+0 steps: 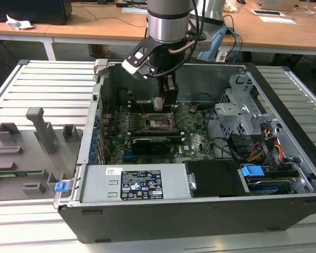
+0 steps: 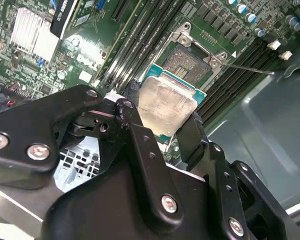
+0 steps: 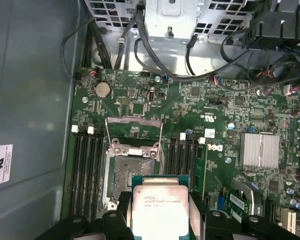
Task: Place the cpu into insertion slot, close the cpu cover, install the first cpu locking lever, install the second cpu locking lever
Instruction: 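Place the cpu into insertion slot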
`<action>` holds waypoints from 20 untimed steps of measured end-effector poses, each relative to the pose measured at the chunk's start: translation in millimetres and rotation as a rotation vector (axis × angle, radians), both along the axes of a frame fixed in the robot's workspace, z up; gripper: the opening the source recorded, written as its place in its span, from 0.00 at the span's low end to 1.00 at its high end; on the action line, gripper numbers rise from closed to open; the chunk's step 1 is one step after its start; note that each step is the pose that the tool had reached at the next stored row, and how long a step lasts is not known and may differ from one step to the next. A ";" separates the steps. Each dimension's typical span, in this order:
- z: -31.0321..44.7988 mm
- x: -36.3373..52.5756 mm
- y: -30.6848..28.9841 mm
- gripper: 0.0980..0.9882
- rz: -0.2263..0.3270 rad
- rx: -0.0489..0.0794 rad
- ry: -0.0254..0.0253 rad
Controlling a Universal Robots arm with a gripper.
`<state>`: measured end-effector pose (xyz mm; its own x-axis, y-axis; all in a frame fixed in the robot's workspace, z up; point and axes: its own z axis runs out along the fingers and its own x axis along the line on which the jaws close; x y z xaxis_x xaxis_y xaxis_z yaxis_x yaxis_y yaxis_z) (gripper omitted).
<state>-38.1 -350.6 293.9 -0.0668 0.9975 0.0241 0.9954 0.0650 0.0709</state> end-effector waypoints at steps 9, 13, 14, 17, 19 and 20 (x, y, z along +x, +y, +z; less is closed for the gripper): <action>-16.8 -0.1 0.1 0.50 0.000 0.000 0.0125; -26.5 -0.3 3.2 0.50 0.000 0.000 0.0137; -28.7 -0.2 4.0 0.50 0.000 0.000 0.0136; -30.4 -0.2 4.6 0.50 0.000 0.000 0.0136; -31.8 -0.3 4.7 0.50 -0.001 0.000 0.0137; -32.6 -0.3 4.7 0.50 -0.003 0.000 0.0137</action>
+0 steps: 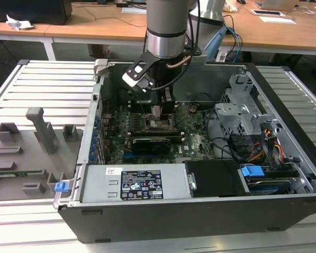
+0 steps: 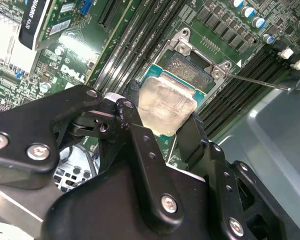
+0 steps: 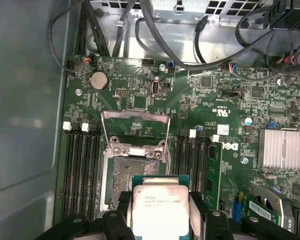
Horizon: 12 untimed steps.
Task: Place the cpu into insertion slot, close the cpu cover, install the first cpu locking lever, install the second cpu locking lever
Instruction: 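Place the cpu into insertion slot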
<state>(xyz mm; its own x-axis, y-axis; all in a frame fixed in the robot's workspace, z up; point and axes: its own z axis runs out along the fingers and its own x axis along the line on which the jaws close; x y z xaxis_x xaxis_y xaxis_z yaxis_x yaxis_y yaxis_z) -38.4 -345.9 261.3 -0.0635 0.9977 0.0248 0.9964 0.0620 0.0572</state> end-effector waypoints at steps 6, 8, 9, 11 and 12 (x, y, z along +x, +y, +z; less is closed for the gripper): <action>-6.0 0.1 0.1 0.50 -0.056 0.000 0.0000; -7.6 0.1 0.1 0.50 -0.064 0.000 0.0000; -8.2 0.1 0.1 0.50 -0.064 0.000 0.0000; -9.2 0.0 0.1 0.50 -0.064 0.000 0.0000; -9.5 0.1 0.1 0.50 -0.064 0.000 0.0001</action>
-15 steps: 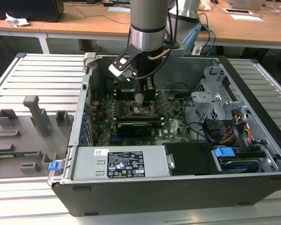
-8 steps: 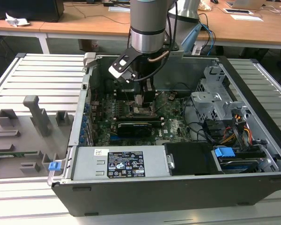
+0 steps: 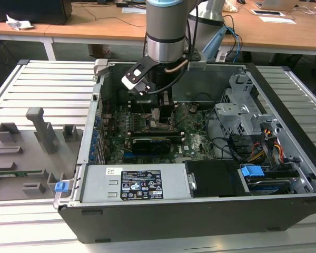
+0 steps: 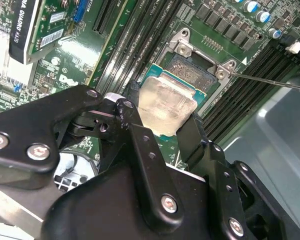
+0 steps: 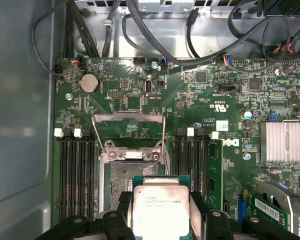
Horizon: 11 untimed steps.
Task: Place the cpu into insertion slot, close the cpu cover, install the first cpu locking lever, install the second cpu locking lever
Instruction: 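Place the cpu into insertion slot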
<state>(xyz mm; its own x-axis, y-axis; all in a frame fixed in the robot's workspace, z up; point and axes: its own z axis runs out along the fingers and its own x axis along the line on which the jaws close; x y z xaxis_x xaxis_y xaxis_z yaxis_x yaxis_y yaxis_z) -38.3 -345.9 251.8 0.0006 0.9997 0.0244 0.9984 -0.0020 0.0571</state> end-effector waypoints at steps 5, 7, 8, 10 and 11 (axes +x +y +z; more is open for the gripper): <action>-1.8 0.0 0.0 0.50 0.000 0.000 -0.0002; -3.1 -0.1 0.0 0.50 -0.001 -0.001 -0.0008; -3.3 -0.1 0.0 0.50 -0.001 0.004 -0.0008; -4.5 -0.1 0.0 0.50 -0.001 0.006 -0.0008; -5.0 -0.1 0.0 0.50 -0.001 0.007 -0.0008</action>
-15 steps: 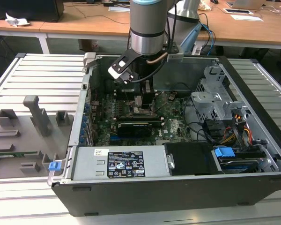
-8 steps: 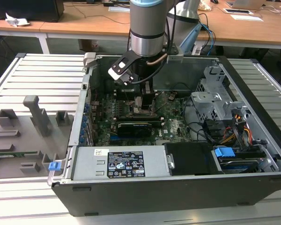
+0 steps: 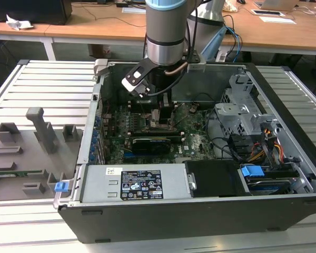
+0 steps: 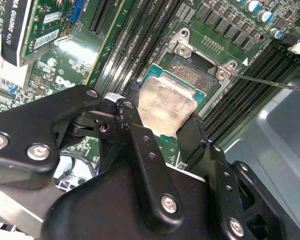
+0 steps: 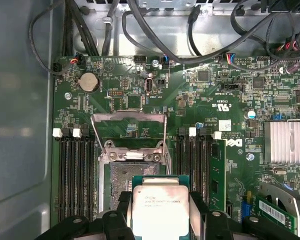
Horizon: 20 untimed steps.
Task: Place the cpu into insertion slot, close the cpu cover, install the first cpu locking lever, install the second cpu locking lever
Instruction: 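Place the cpu into insertion slot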
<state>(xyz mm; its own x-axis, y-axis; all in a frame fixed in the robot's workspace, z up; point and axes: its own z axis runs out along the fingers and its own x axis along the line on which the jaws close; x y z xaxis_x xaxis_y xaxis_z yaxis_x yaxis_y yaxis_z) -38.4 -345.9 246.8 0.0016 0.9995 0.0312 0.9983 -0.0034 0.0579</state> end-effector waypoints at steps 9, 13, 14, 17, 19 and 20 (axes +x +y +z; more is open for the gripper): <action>-0.7 0.1 0.0 0.50 0.000 0.000 0.0000; -1.2 0.1 0.2 0.50 0.000 0.000 -0.0001; -1.3 0.1 0.3 0.50 0.000 0.000 -0.0001; -1.7 0.1 1.8 0.50 0.000 0.000 0.0000; -2.2 0.1 2.6 0.50 0.000 0.000 0.0000; -2.6 0.2 2.8 0.50 0.000 0.000 -0.0001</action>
<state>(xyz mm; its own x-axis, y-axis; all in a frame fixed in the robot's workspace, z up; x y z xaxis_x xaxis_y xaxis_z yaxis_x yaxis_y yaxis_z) -38.2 -343.1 244.2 0.0013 0.9995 0.0316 0.9983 -0.0032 0.0580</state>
